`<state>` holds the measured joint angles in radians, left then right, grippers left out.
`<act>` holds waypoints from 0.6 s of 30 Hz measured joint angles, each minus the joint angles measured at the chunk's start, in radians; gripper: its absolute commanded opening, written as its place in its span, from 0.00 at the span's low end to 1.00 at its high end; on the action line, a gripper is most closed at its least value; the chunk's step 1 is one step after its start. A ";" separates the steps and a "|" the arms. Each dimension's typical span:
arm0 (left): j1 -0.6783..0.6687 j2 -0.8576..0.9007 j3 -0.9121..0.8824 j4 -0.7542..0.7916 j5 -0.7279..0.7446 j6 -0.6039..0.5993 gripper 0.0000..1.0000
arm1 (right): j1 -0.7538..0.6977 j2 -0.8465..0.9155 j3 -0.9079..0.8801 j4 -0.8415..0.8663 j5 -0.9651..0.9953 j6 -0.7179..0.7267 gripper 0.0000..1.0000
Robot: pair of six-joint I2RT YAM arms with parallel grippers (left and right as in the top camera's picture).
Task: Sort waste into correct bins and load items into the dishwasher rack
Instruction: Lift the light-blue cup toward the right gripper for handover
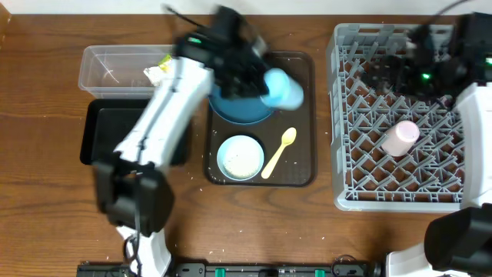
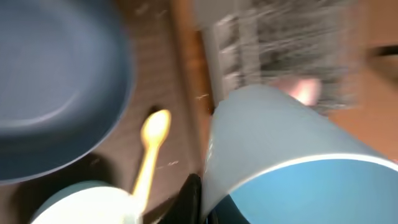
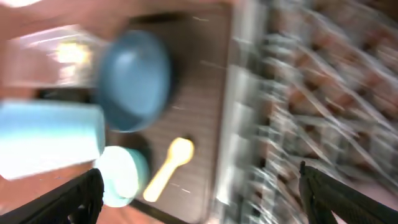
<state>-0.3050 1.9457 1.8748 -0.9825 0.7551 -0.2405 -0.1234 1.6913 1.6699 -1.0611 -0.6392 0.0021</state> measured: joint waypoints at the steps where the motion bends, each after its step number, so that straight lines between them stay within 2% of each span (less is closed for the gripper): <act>1: 0.020 -0.004 0.002 0.008 0.051 -0.002 0.06 | 0.023 0.000 0.000 0.026 -0.033 -0.007 0.97; 5: 0.067 -0.002 0.002 0.021 0.249 -0.003 0.06 | 0.137 0.000 0.000 0.153 -0.137 -0.021 0.94; 9: 0.069 -0.002 0.002 0.021 0.373 -0.003 0.06 | 0.229 0.000 0.000 0.239 -0.195 -0.026 0.93; 18: 0.096 0.005 0.000 0.049 0.570 -0.009 0.06 | 0.258 -0.005 0.003 0.341 -0.365 -0.029 0.93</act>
<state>-0.2089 1.9507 1.8751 -0.9337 1.3251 -0.2497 0.1345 1.6863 1.6726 -0.7204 -1.0046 -0.0269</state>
